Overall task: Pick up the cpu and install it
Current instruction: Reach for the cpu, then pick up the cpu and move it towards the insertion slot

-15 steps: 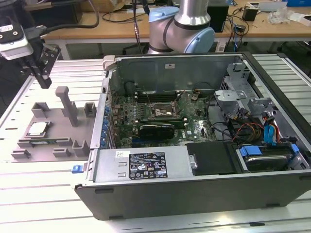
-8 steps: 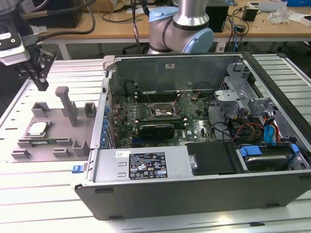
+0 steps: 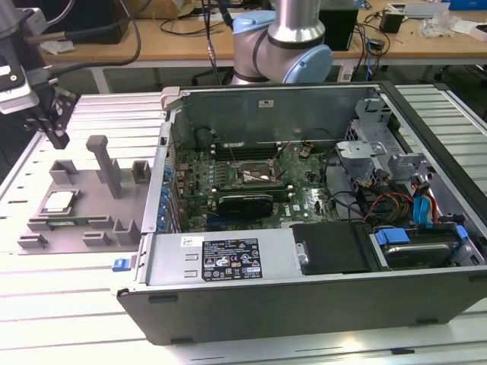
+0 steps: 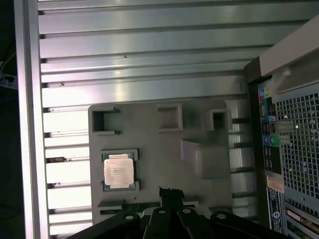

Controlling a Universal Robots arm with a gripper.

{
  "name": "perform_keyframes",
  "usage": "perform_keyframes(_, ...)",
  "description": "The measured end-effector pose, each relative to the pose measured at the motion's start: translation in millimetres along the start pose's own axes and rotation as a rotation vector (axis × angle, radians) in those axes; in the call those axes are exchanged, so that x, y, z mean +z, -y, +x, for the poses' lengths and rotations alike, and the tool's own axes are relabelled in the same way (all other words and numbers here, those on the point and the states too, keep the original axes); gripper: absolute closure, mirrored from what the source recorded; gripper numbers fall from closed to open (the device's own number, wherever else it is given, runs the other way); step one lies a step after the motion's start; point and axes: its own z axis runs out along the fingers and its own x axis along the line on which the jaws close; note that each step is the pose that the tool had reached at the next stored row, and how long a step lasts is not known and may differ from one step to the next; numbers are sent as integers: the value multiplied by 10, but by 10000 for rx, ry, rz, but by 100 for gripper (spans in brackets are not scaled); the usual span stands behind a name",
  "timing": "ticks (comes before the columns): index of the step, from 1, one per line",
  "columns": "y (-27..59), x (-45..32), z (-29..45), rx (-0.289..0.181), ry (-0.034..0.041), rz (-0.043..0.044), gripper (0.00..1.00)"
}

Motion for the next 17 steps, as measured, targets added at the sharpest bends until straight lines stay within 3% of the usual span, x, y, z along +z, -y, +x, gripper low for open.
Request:
perform_keyframes(8,15,144,118,1,0,0,89)
perform_keyframes(17,18,155,144,1,-1,0,89)
